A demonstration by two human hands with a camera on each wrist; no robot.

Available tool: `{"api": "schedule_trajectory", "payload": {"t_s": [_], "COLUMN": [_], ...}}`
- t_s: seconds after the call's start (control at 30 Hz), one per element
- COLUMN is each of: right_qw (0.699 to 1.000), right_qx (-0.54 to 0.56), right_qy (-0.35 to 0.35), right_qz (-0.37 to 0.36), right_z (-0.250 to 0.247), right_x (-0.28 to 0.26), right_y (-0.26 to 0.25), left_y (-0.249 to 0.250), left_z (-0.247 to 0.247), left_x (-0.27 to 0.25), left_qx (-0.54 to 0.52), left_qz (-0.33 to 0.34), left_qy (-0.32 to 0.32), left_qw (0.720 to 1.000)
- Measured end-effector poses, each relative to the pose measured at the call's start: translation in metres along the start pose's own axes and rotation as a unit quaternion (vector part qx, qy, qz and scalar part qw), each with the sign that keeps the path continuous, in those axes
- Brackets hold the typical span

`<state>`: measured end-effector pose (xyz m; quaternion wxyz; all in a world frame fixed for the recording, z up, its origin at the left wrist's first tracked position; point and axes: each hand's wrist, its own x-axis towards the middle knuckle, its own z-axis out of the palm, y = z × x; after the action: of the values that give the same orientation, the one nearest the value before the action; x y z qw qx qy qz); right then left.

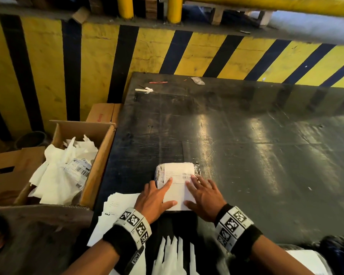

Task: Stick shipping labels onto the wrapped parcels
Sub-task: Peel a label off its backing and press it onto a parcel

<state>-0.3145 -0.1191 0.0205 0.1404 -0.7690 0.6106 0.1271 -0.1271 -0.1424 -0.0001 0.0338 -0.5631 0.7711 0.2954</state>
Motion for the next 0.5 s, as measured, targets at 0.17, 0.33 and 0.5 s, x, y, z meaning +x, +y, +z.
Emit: {"api": "schedule_trajectory", "payload": {"t_s": [0.17,0.33,0.5], "right_qw": [0.999,0.997,0.998], "right_qx": [-0.043,-0.008,-0.014], "right_qy": [-0.004,0.007,-0.002], "right_qz": [0.023,0.070,0.065], "right_z": [0.002,-0.006,-0.012], "right_x": [0.029,0.051,0.047], "right_y": [0.006,0.007,0.004], "left_y": [0.000,0.000,0.008], "left_z": [0.000,0.000,0.000], "left_x": [0.001,0.001,-0.001], "left_qx": [0.028,0.039,0.130], "left_qz": [0.003,0.000,0.009], "left_qy": [0.001,-0.002,0.033], "left_qw": [1.000,0.999,0.991]}}
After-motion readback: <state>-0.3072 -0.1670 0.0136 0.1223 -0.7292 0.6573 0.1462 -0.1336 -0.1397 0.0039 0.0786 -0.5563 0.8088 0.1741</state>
